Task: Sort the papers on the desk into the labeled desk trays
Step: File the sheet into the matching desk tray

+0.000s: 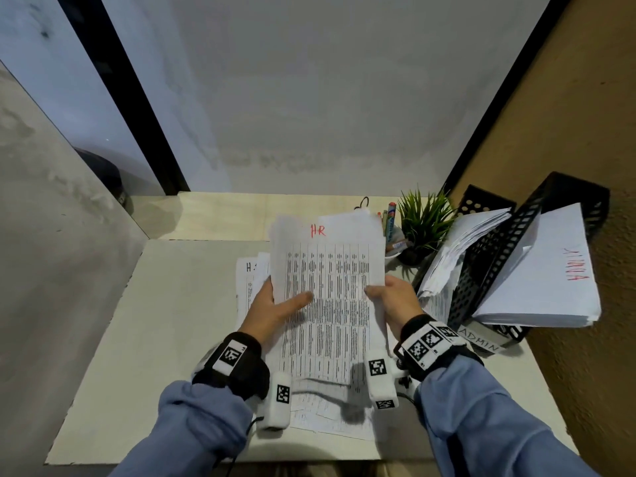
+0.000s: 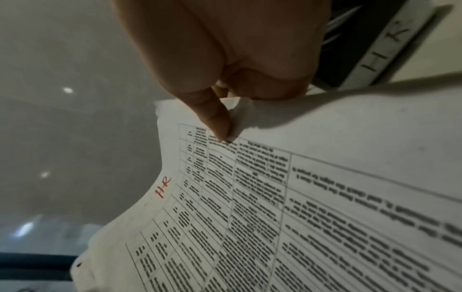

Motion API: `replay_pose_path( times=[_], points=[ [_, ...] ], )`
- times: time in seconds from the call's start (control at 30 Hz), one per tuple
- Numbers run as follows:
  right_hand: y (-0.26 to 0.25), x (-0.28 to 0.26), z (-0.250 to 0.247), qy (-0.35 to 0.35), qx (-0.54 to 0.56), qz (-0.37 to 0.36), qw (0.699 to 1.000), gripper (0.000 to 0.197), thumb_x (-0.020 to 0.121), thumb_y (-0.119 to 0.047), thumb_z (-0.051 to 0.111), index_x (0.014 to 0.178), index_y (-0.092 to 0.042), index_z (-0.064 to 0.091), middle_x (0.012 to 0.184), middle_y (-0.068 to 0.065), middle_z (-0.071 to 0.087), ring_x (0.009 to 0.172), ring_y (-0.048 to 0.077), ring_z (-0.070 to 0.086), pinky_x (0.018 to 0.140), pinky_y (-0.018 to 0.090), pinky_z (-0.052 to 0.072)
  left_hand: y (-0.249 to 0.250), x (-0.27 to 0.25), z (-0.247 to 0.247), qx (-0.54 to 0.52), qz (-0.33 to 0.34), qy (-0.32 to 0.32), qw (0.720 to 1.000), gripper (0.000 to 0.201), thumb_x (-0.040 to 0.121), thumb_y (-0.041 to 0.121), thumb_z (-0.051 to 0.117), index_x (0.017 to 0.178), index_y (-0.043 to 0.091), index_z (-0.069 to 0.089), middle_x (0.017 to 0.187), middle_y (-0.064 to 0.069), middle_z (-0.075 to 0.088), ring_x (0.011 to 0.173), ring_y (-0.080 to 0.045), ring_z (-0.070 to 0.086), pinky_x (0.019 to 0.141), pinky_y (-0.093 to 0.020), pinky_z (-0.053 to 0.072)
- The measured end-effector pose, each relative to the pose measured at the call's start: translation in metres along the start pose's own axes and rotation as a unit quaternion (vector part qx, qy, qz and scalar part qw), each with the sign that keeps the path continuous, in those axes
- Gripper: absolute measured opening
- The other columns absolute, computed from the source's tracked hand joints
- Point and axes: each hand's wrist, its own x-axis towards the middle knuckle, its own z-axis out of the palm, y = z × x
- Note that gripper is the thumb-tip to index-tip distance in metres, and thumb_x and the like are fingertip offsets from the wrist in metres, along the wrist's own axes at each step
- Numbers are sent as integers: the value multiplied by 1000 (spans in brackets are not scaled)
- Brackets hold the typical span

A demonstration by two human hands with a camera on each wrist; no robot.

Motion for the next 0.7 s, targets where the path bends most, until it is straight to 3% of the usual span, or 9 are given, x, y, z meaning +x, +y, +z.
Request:
replay_pose_path(
  times=[0.07,0.13,0.2,0.27,0.33,0.43,0.53,0.63,0.7],
  points=[
    [-14,-6,2,-3,4,-61,998,32,86,10,51,112,-2,63,100,11,68,83,22,62,74,30,50,13,0,8,-9,42,61,997,38,80,12,73,112,26,57,117,-1,65,111,-19,62,94,-39,51],
    [-26,-15,3,10,7,-137,990,34,83,8,56,108,-13,66,101,7,69,89,22,63,79,32,51,27,-1,15,24,109,105,988,17,86,4,63,97,18,63,100,-5,70,92,-9,68,83,-27,55],
    [-35,-27,5,28,8,-205,978,33,81,7,60,101,-19,66,100,5,69,90,17,64,73,25,53,37,-3,18,74,152,129,977,4,87,7,63,92,5,63,85,-8,65,70,-4,65,63,-17,53],
    [-35,-41,5,33,14,-244,969,29,80,7,62,93,-18,66,95,5,68,85,14,64,67,19,52,36,-3,19,89,158,143,973,22,84,15,68,101,2,63,91,-6,67,76,-7,65,64,-19,52],
    [-25,-48,5,32,10,-235,971,23,78,7,64,88,-15,64,93,9,67,84,18,63,67,24,53,28,-6,19,88,138,139,977,26,83,17,70,106,8,64,96,1,69,84,-5,68,65,-14,52],
    [7,-46,7,40,-22,-142,989,15,80,7,63,80,-8,61,83,10,65,77,25,63,59,21,54,1,-4,14,93,66,114,987,23,83,7,68,106,6,63,92,-1,69,81,-7,68,58,-8,51],
    [31,-41,12,31,-76,-88,993,8,82,8,60,89,9,62,86,28,65,84,44,63,60,26,51,-22,-2,7,162,4,100,982,22,84,12,68,104,3,64,92,-7,70,87,-23,69,65,-19,56],
    [23,-39,20,-3,-118,-110,987,9,84,5,59,78,-2,61,74,14,62,69,29,61,58,27,51,-22,-3,6,92,-13,147,985,17,82,10,69,98,8,65,90,-11,70,81,-24,68,75,-33,57],
    [10,-39,21,-3,-111,-135,985,7,84,3,60,78,0,61,71,9,58,65,21,56,58,29,50,-20,0,7,43,16,162,986,19,75,17,72,93,19,67,94,-11,72,88,-27,69,82,-39,55]
  ],
)
